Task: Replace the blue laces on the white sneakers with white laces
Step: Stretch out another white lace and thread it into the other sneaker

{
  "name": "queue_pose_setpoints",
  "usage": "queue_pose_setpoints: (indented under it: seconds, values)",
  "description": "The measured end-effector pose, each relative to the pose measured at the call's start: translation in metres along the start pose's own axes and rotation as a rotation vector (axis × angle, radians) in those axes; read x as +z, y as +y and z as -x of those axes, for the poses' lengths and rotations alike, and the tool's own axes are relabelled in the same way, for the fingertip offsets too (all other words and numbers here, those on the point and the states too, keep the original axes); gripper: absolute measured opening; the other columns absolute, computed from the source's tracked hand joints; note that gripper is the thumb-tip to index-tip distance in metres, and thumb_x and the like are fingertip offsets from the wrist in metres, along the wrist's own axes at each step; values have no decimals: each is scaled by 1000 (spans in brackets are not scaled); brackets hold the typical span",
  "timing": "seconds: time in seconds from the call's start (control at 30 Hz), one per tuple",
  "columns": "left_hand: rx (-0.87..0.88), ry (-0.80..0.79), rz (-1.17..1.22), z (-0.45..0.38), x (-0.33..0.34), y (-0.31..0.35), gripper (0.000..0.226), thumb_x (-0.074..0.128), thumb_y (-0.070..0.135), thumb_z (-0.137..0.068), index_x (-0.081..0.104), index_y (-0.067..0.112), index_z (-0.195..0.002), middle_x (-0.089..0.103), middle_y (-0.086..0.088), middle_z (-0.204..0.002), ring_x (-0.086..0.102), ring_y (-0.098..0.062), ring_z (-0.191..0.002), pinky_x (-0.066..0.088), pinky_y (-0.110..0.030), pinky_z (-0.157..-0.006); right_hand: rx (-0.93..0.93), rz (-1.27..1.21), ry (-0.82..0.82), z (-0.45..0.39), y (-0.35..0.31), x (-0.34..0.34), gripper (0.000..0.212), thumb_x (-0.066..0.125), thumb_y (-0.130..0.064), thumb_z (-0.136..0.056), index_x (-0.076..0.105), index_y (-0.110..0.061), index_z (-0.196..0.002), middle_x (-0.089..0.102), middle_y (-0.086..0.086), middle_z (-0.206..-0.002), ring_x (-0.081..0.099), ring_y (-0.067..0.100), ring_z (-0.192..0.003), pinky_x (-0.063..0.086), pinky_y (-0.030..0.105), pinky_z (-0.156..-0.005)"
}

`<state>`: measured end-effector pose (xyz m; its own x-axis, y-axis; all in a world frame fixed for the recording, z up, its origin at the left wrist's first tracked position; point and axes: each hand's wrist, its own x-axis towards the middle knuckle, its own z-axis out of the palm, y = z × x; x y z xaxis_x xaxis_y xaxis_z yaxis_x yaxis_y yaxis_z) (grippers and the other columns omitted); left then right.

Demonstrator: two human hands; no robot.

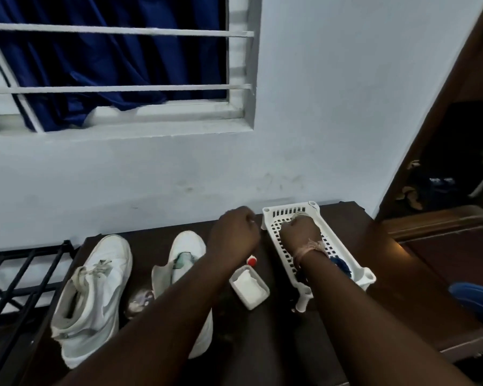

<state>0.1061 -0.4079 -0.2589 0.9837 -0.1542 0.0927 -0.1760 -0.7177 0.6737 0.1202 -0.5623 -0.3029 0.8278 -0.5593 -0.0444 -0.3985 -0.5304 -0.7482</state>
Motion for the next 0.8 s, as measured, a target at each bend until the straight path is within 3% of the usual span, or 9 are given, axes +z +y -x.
queue_pose_setpoints:
  seconds: [0.07, 0.13, 0.2, 0.37, 0.47, 0.53, 0.63, 0.7, 0.8]
  values:
    - [-80, -160, 111, -23, 29, 18, 34, 54, 20, -81, 69, 26, -111, 70, -1, -120, 64, -23, -113, 49, -37, -101, 20, 64, 54, -21, 13, -8, 21, 53, -19, -90, 68, -6, -96, 71, 16, -103, 67, 34, -102, 50, 31, -83]
    - [-164, -271, 231, -47, 57, 32, 26, 50, 16, -73, 65, 25, -92, 71, -12, -113, 68, -32, -107, 55, -44, -97, 34, 120, 71, -46, 28, -13, 26, 56, -17, -90, 67, -2, -108, 69, 18, -111, 65, 35, -108, 49, 30, -83]
    - [-160, -317, 260, -69, 80, 45, 20, 50, 5, -85, 55, 22, -75, 68, -21, -109, 68, -33, -98, 57, -47, -94, 25, 170, 47, -71, 38, -15, 22, 57, -11, -91, 66, 3, -106, 68, 20, -113, 64, 35, -109, 46, 28, -79]
    - [-150, -333, 186, -106, 125, 55, 23, 51, 9, -95, 66, 2, -112, 67, -14, -114, 62, -29, -99, 46, -31, -71, -30, 184, -24, -114, 54, 2, 37, 58, -20, -94, 62, -4, -127, 66, 17, -121, 63, 29, -108, 38, 23, -73]
    - [-209, -323, 235, -119, 142, 46, 26, 51, 9, -92, 67, 5, -112, 69, -11, -108, 66, -30, -98, 55, -37, -81, -41, 143, -16, -131, 63, 13, 49, 63, -20, -89, 54, -14, -137, 69, 11, -119, 64, 26, -109, 45, 24, -81]
    - [-225, -322, 258, -124, 150, 39, 27, 50, 9, -90, 68, 8, -110, 70, -9, -99, 66, -27, -87, 56, -36, -74, -18, 185, -14, -133, 65, 18, 41, 64, -20, -90, 58, -12, -129, 71, 13, -110, 65, 28, -107, 48, 27, -81]
    - [-206, -338, 276, -120, 156, 33, 23, 49, 5, -93, 68, -2, -105, 69, -18, -96, 57, -24, -73, 39, -27, -54, 11, 225, -21, -133, 69, 22, 25, 61, -28, -93, 64, -7, -107, 70, 14, -104, 66, 29, -101, 42, 24, -73]
    - [-215, -341, 310, -117, 155, 33, 23, 49, 6, -95, 68, -4, -105, 68, -22, -99, 56, -25, -77, 40, -27, -57, 12, 227, -41, -130, 69, 22, 25, 59, -32, -94, 63, -9, -101, 68, 14, -103, 63, 27, -101, 37, 24, -73]
    - [-242, -312, 388, -112, 152, 28, 21, 55, 11, -93, 71, 0, -101, 69, -17, -92, 59, -26, -78, 44, -30, -65, -5, 197, -32, -121, 61, 16, 15, 60, -30, -91, 53, -20, -83, 60, 11, -87, 51, 20, -76, 29, 28, -61]
